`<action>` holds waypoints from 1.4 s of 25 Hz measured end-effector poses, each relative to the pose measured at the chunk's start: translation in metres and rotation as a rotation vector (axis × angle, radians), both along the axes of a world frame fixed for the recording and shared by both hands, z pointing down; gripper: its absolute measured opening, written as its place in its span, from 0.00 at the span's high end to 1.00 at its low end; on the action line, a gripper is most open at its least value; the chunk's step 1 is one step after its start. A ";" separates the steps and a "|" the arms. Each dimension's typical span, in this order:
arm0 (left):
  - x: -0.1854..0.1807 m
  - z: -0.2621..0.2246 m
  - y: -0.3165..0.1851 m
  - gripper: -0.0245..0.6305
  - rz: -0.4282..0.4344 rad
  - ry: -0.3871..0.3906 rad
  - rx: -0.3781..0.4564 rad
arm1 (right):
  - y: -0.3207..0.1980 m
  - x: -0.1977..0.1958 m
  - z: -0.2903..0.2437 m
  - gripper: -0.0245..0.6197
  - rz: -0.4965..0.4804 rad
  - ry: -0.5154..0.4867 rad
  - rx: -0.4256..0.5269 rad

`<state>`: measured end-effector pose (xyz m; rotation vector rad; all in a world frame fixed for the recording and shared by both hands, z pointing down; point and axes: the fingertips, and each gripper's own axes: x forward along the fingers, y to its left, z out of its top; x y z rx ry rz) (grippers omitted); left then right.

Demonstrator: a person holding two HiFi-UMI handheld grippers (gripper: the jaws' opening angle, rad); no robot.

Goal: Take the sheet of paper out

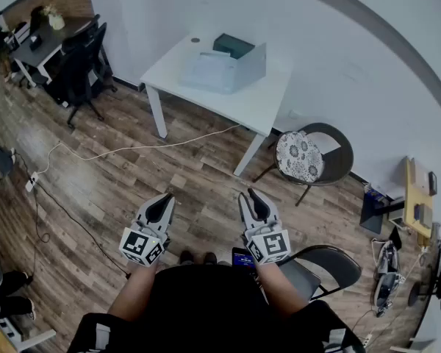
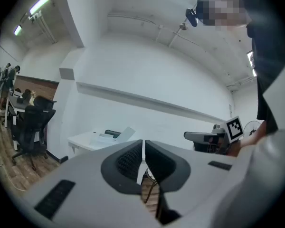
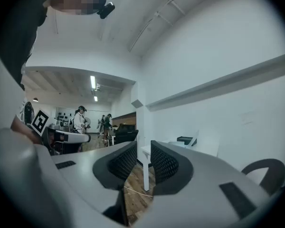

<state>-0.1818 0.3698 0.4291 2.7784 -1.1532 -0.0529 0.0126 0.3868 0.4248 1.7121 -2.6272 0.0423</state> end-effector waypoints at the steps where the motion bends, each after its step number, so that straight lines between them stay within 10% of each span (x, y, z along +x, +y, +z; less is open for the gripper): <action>1: 0.002 -0.001 0.003 0.96 0.002 0.003 -0.001 | 0.004 0.003 0.000 0.82 0.003 -0.004 0.004; 35: 0.063 0.003 0.016 0.96 0.003 -0.051 -0.006 | 0.029 0.078 0.018 0.83 -0.008 -0.087 -0.016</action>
